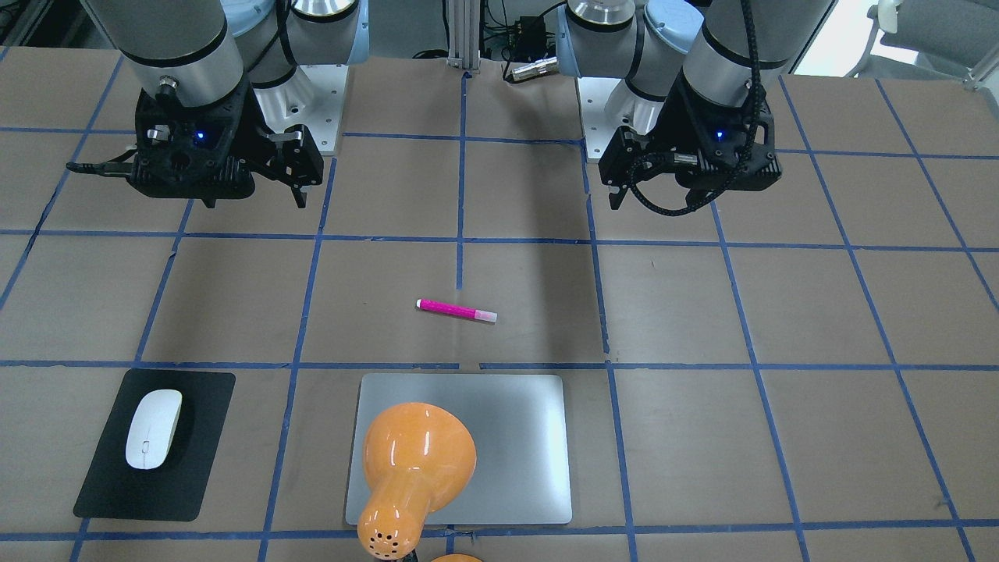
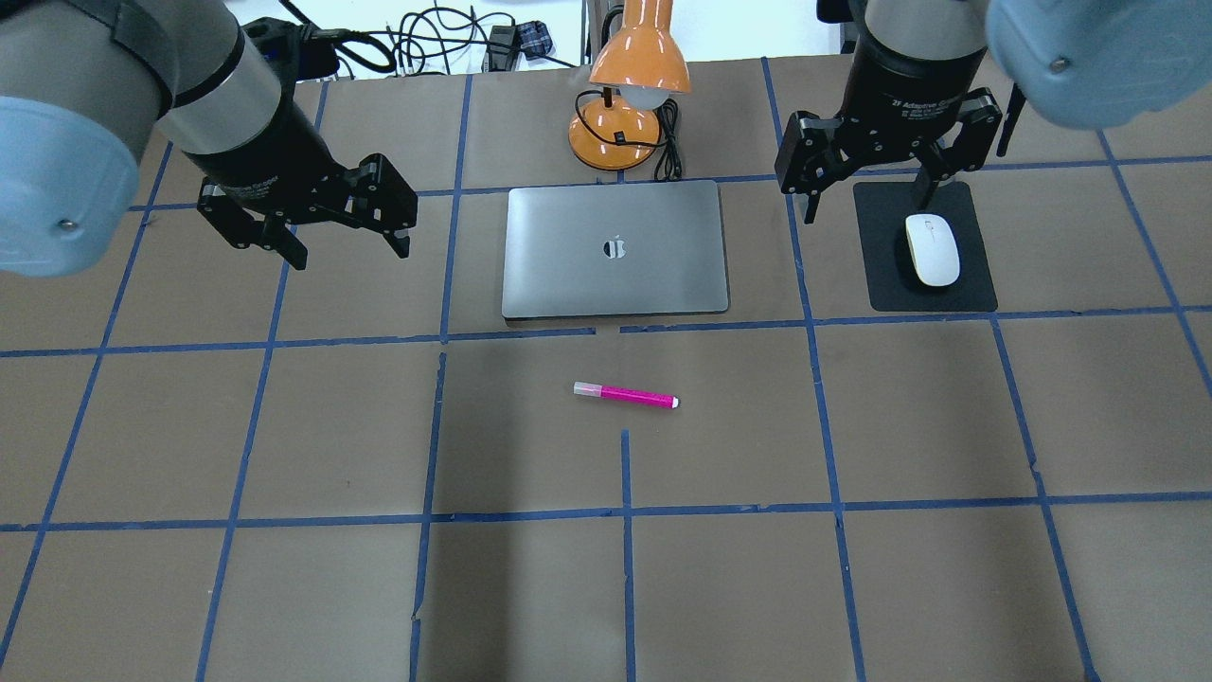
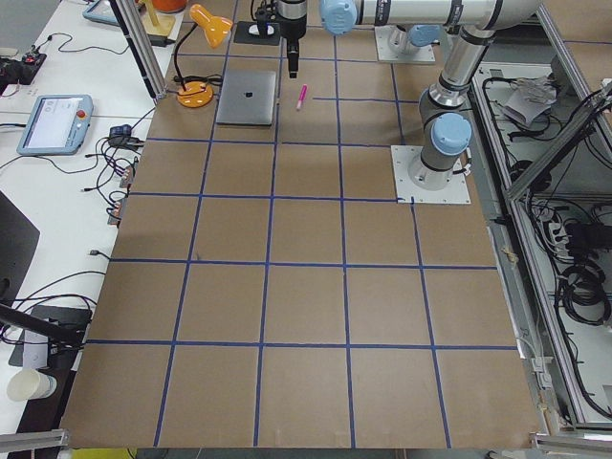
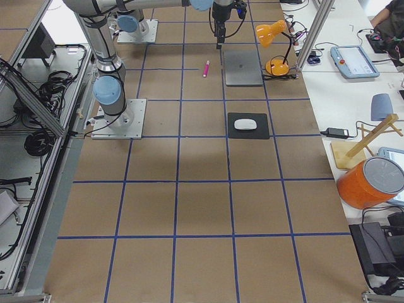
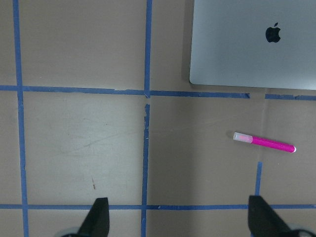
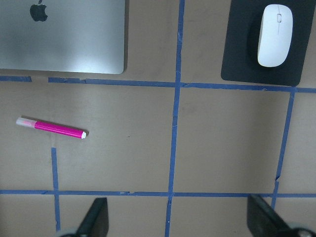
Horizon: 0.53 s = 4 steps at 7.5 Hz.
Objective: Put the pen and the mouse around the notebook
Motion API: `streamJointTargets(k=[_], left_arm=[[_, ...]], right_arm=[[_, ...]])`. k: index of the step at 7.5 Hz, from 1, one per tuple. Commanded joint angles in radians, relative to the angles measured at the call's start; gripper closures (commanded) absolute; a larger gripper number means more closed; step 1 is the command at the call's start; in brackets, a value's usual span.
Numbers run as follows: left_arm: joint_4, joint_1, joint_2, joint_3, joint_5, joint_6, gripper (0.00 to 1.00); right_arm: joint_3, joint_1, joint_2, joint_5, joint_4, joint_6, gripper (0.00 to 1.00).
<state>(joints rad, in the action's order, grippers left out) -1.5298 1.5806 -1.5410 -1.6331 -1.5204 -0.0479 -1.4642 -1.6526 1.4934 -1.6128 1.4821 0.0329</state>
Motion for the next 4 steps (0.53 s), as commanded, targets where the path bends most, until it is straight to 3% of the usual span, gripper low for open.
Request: streamJointTargets(k=[1, 4], left_arm=[[-0.001, 0.001, 0.005, -0.007, -0.032, 0.003, 0.00], [-0.001, 0.001, 0.012, -0.008, -0.037, 0.003, 0.00]], right_arm=[[-0.001, 0.007, 0.001, 0.002, 0.004, -0.001, 0.00], [-0.002, 0.008, -0.002, 0.007, 0.024, -0.010, 0.00]])
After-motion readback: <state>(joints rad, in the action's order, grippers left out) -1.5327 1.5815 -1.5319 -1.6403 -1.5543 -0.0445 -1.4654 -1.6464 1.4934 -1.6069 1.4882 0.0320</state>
